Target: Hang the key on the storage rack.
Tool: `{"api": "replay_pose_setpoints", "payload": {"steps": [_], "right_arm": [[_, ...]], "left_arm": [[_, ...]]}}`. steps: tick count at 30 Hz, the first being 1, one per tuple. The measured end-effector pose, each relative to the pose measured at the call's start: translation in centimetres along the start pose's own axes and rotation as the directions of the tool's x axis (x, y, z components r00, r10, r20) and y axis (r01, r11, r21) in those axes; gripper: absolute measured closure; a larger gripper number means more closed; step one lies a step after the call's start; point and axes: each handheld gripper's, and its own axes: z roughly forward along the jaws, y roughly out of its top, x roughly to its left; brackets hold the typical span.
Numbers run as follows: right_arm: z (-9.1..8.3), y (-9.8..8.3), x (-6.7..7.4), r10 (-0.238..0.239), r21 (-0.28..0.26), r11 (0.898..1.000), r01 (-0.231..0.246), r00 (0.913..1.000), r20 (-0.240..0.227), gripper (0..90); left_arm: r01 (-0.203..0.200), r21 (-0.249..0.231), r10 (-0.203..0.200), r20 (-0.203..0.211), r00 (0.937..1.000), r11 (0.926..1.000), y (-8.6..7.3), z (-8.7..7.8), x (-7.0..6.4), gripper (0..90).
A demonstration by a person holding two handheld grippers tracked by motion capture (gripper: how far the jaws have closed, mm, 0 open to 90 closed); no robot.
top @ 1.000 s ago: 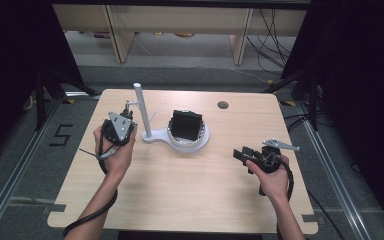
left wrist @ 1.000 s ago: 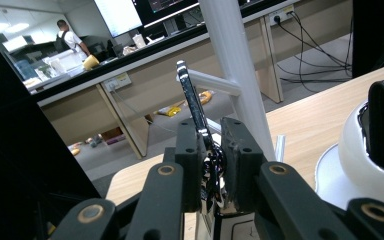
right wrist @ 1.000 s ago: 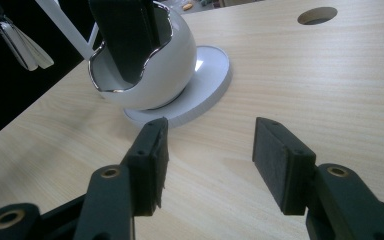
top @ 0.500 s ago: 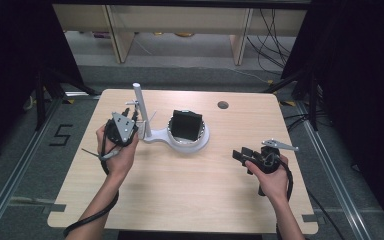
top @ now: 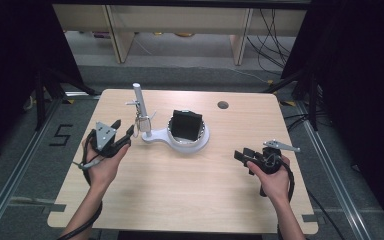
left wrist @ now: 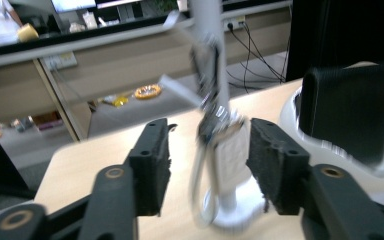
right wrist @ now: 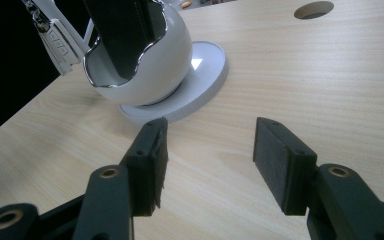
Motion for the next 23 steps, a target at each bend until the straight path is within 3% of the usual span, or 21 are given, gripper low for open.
{"api": "replay_pose_setpoints", "payload": {"steps": [2,3,4,6,10,11,12,14,15,16,17,18,19,21,22,23], "right_arm": [[0.1,-0.1,-0.4,-0.041,-0.007,0.999,0.041,0.9991,0.013,48.6],[0.1,-0.2,-0.2,-0.002,0.004,1.0,0.002,1.0,0.003,48.5],[0.2,-0.3,-0.2,0.002,0.003,1.0,-0.002,1.0,0.008,48.5],[0.3,-0.4,-0.7,-0.047,-0.003,0.999,0.047,0.9987,0.018,48.4],[0.5,-0.7,-0.8,-0.034,0.014,0.999,0.034,0.9993,0.013,48.3],[0.6,-0.9,-0.5,0.0,0.029,1.0,-0.001,0.9998,0.018,48.2],[0.7,-0.9,-0.8,-0.049,0.018,0.999,0.049,0.9985,0.025,48.1],[0.8,-0.9,-0.8,-0.052,0.019,0.999,0.051,0.9983,0.027,48.0],[0.8,-1.1,-0.6,-0.014,0.024,1.0,0.013,0.9998,0.017,47.9],[0.8,-1.1,-0.6,-0.008,0.031,1.0,0.007,0.9999,0.011,47.8],[0.8,-1.2,-0.7,-0.013,0.036,0.999,0.013,0.9998,0.014,47.7],[0.8,-1.2,-1.0,-0.054,0.027,0.998,0.053,0.9983,0.024,47.7],[0.8,-1.2,-1.0,-0.037,0.024,0.999,0.037,0.9993,0.002,47.6],[0.8,-1.3,-1.2,-0.042,0.024,0.999,0.042,0.999,0.018,47.6],[0.8,-1.4,-1.0,-0.017,0.028,0.999,0.017,0.9998,0.011,47.5],[0.7,-1.3,-1.2,-0.045,0.032,0.999,0.044,0.9988,0.022,47.4]], "left_arm": [[0.033,0.011,-0.033,0.002,0.9995,0.9994,-1.4,-0.8,0.5,45.4],[0.046,0.023,-0.046,0.002,0.9989,0.9986,-2.2,-1.2,0.8,43.9],[0.063,0.036,-0.063,0.004,0.998,0.9974,-3.0,-1.5,0.9,42.7],[0.093,0.053,-0.094,0.01,0.9955,0.9942,-4.7,-2.1,1.1,40.6],[0.127,0.067,-0.127,0.001,0.9918,0.9896,-7.5,-3.0,1.5,37.3],[0.143,0.064,-0.143,-0.001,0.9897,0.9877,-8.1,-3.3,1.6,36.3],[0.15,0.046,-0.15,0.005,0.9887,0.9877,-8.4,-3.4,1.6,36.2],[0.152,0.039,-0.152,0.009,0.9883,0.9876,-8.7,-3.5,1.5,36.2],[0.155,0.048,-0.156,0.009,0.9877,0.9867,-8.9,-3.7,1.4,36.2],[0.162,0.048,-0.163,0.015,0.9866,0.9856,-9.1,-3.7,1.4,36.2],[0.165,0.04,-0.166,0.021,0.9859,0.9855,-9.2,-3.6,1.4,36.2],[0.163,0.042,-0.164,0.02,0.9863,0.9858,-9.2,-3.6,1.3,36.2],[0.16,0.039,-0.161,0.024,0.9866,0.9863,-9.2,-3.6,1.3,36.3],[0.162,0.043,-0.164,0.031,0.9861,0.9858,-9.2,-3.5,1.1,36.4],[0.159,0.033,-0.16,0.041,0.9862,0.9867,-9.3,-3.4,1.1,36.5],[0.161,0.037,-0.162,0.038,0.986,0.9863,-9.3,-3.4,1.0,36.4]]}}
